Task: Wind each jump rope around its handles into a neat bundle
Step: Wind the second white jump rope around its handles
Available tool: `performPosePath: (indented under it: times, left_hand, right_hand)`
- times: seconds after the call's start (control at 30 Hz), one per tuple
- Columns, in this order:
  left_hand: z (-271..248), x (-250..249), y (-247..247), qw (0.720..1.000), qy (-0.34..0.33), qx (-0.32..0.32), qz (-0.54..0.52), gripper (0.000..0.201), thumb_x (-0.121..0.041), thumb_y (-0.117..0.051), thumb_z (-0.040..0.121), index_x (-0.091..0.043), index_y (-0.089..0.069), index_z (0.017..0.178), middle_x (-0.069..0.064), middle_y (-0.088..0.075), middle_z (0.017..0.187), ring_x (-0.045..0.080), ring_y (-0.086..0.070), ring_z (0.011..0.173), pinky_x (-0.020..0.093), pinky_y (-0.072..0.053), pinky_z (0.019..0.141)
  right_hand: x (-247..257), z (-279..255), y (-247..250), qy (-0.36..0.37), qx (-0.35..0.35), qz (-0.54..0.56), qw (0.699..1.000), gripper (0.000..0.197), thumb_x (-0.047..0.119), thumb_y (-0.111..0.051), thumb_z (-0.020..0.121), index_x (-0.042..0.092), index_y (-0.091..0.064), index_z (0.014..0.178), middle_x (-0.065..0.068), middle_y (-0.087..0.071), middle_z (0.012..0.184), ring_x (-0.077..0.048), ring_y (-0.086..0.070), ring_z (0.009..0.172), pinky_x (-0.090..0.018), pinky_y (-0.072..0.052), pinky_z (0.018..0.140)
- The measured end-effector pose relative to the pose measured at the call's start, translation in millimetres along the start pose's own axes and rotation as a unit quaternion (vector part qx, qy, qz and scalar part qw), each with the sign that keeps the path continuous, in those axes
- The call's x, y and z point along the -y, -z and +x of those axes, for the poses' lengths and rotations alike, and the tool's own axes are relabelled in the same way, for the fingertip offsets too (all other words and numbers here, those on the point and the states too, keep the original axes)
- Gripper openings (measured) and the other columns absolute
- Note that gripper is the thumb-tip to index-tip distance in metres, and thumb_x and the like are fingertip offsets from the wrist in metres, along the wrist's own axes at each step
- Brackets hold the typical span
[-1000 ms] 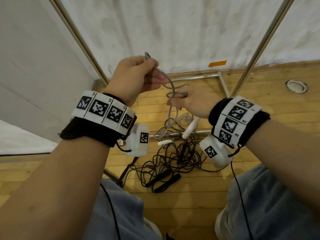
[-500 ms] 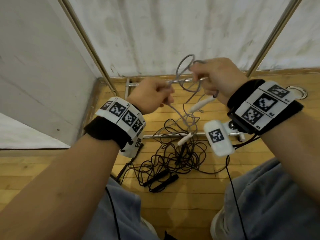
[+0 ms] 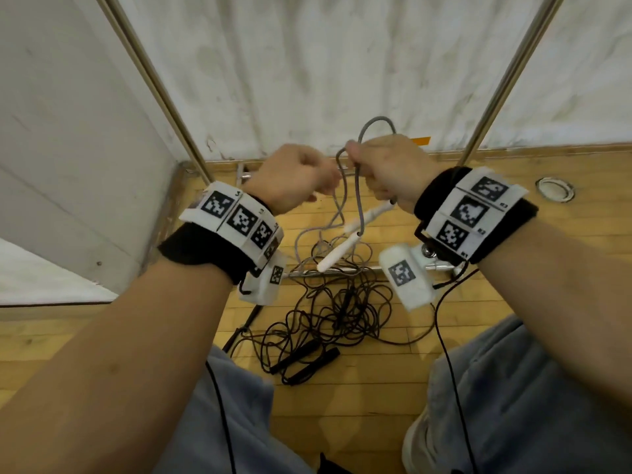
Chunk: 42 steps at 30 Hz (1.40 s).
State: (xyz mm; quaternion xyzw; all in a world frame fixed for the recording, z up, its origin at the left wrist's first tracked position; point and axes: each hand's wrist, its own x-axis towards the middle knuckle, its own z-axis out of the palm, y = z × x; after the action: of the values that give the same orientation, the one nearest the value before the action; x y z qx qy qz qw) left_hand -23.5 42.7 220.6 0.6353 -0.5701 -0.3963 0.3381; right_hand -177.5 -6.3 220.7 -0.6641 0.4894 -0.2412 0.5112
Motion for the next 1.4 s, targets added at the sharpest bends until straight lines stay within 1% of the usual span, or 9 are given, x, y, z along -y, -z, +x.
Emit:
performPosePath:
  times: [0.17, 0.67, 0.8, 0.9, 0.97, 1.07, 1.17, 1.3, 1.4]
  left_hand:
    - [-11, 9, -22, 0.966, 0.015, 0.202, 0.162, 0.022, -0.017, -0.069, 0.082, -0.026, -0.067, 0.102, -0.006, -0.067, 0.112, 0.012, -0.060, 0.108, 0.040, -0.043, 0.101]
    - [-15, 3, -55, 0.995, -0.067, 0.026, -0.071, 0.028, -0.003, -0.049, 0.096, -0.005, -0.059, 0.123, 0.016, -0.062, 0.123, 0.034, -0.057, 0.116, 0.052, -0.042, 0.102]
    - [-12, 8, -55, 0.995, -0.069, 0.056, -0.040, 0.024, 0.002, -0.058, 0.090, -0.020, -0.067, 0.090, 0.000, -0.069, 0.089, 0.017, -0.065, 0.090, 0.046, -0.048, 0.087]
    - [-10, 11, -56, 0.997, -0.064, 0.049, -0.011, 0.022, -0.006, -0.052, 0.095, -0.018, -0.065, 0.083, 0.009, -0.066, 0.089, 0.031, -0.059, 0.090, 0.048, -0.047, 0.089]
    - [-7, 13, -52, 0.997, -0.056, 0.014, 0.052, 0.021, -0.020, -0.046, 0.100, -0.017, -0.064, 0.090, -0.001, -0.065, 0.091, 0.020, -0.058, 0.089, 0.033, -0.045, 0.082]
    - [-6, 16, -37, 0.994, -0.056, -0.004, 0.098, 0.018, -0.025, -0.040, 0.102, -0.017, -0.057, 0.099, -0.016, -0.063, 0.083, 0.007, -0.060, 0.084, 0.025, -0.045, 0.074]
    - [-9, 24, -26, 0.976, -0.068, 0.013, 0.204, 0.018, -0.024, -0.040, 0.101, -0.014, -0.054, 0.105, -0.008, -0.062, 0.081, 0.015, -0.059, 0.081, 0.029, -0.042, 0.071]
    - [-13, 37, -20, 0.965, -0.053, 0.036, 0.256, 0.017, -0.022, -0.046, 0.099, -0.016, -0.055, 0.112, 0.004, -0.065, 0.098, 0.023, -0.059, 0.093, 0.036, -0.046, 0.080]
    - [-13, 41, -18, 0.962, -0.029, 0.061, 0.266, 0.015, -0.028, -0.048, 0.098, -0.022, -0.053, 0.111, -0.001, -0.061, 0.095, 0.018, -0.055, 0.087, 0.031, -0.039, 0.072]
  right_hand:
    - [13, -5, 15, -0.042, 0.028, 0.264, 0.963, 0.034, 0.032, -0.042, 0.099, 0.016, -0.047, 0.069, 0.004, -0.022, 0.057, -0.008, -0.018, 0.037, -0.020, -0.015, 0.039]
    - [23, -6, 29, -0.101, -0.060, 0.588, 0.800, 0.037, 0.020, -0.033, 0.102, 0.009, -0.047, 0.070, 0.004, -0.022, 0.045, -0.009, -0.018, 0.029, -0.020, -0.019, 0.035]
    - [22, -2, 25, -0.100, -0.072, 0.609, 0.784, 0.038, 0.020, -0.033, 0.102, 0.008, -0.047, 0.068, 0.003, -0.021, 0.042, -0.011, -0.019, 0.028, -0.018, -0.020, 0.034]
    - [18, 5, 24, -0.101, -0.084, 0.568, 0.812, 0.037, 0.020, -0.032, 0.102, 0.009, -0.047, 0.070, 0.002, -0.023, 0.054, -0.012, -0.025, 0.033, -0.020, -0.025, 0.038]
    - [11, 10, 25, -0.115, -0.095, 0.487, 0.861, 0.036, 0.023, -0.035, 0.101, 0.008, -0.050, 0.073, 0.000, -0.032, 0.058, -0.013, -0.036, 0.041, -0.021, -0.031, 0.044]
    - [-7, 12, 25, -0.102, -0.095, 0.102, 0.985, 0.047, 0.040, -0.040, 0.097, 0.005, -0.063, 0.076, -0.004, -0.051, 0.059, -0.017, -0.049, 0.047, -0.021, -0.035, 0.044]
    - [-29, 8, 19, 0.058, -0.124, -0.311, 0.941, 0.033, 0.033, -0.046, 0.094, 0.007, -0.065, 0.088, -0.006, -0.059, 0.083, -0.018, -0.055, 0.075, -0.024, -0.033, 0.059]
    - [-37, 0, 4, 0.133, 0.028, -0.167, 0.977, 0.038, 0.027, -0.043, 0.098, 0.018, -0.044, 0.135, -0.002, -0.049, 0.136, -0.013, -0.046, 0.122, -0.023, -0.034, 0.098]
    - [-39, -4, -5, 0.121, 0.081, -0.235, 0.961, 0.025, 0.038, -0.046, 0.096, 0.021, -0.058, 0.111, 0.003, -0.063, 0.102, -0.016, -0.058, 0.095, -0.023, -0.044, 0.074]
